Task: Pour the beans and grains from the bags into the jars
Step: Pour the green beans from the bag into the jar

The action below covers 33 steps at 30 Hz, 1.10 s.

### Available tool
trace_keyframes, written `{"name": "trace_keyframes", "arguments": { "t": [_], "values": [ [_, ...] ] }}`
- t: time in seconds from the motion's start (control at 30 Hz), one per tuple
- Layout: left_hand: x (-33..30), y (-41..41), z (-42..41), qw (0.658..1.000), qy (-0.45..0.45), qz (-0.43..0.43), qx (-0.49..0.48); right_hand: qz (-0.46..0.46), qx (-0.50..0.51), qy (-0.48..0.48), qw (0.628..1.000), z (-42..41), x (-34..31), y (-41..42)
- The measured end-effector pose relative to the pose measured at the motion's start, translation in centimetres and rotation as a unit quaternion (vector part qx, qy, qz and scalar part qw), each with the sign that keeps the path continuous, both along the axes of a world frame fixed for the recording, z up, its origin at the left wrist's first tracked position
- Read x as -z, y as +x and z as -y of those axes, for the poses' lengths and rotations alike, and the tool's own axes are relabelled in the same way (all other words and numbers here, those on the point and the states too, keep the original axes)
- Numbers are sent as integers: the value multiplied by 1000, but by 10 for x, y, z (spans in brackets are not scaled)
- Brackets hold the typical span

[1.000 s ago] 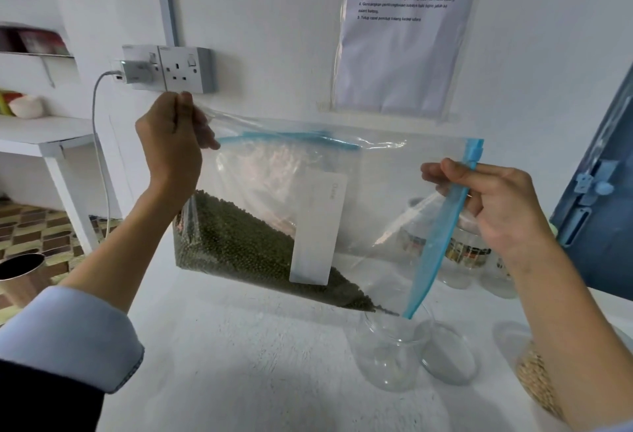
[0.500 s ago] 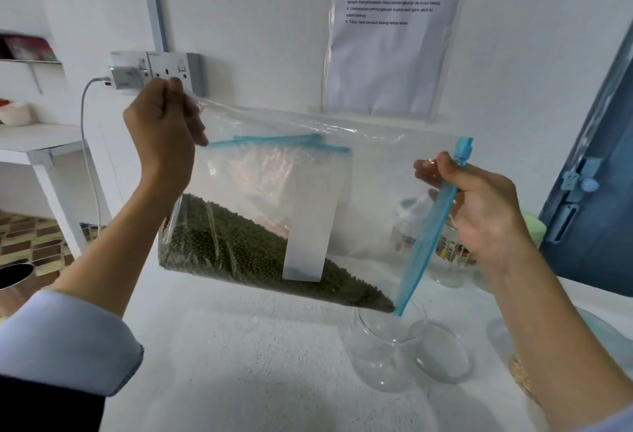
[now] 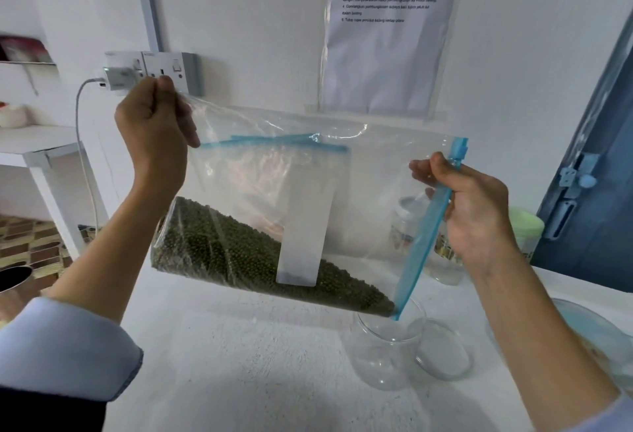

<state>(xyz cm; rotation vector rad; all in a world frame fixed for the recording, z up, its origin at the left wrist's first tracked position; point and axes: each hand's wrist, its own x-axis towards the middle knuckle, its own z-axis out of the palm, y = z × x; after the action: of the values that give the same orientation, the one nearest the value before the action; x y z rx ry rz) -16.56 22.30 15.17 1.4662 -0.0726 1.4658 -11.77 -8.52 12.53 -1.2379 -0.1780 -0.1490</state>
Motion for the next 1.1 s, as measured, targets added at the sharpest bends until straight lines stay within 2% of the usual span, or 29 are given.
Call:
{"name": "trace_keyframes", "arguments": {
  "t": [0.27, 0.53, 0.83, 0.93, 1.03, 1.1],
  "values": [
    [-3, 0, 0, 1000, 6, 29, -3, 9, 5, -19, 1000, -6, 0, -1],
    [0, -3, -2, 999, -8, 40, 12, 8, 36, 20, 999, -13, -1, -3],
    [1, -3, 0, 998, -28, 57, 11, 23, -12, -10, 1000, -15, -1, 0],
    [1, -3, -2, 997, -36, 69, 19, 17, -1, 7, 1000, -15, -2, 2],
    [2, -3, -4, 995, -55, 73, 29, 35, -29, -22, 999, -15, -3, 1],
    [2, -2, -7, 994, -73, 78, 35, 33, -8, -9, 999, -17, -2, 0]
  ]
}}
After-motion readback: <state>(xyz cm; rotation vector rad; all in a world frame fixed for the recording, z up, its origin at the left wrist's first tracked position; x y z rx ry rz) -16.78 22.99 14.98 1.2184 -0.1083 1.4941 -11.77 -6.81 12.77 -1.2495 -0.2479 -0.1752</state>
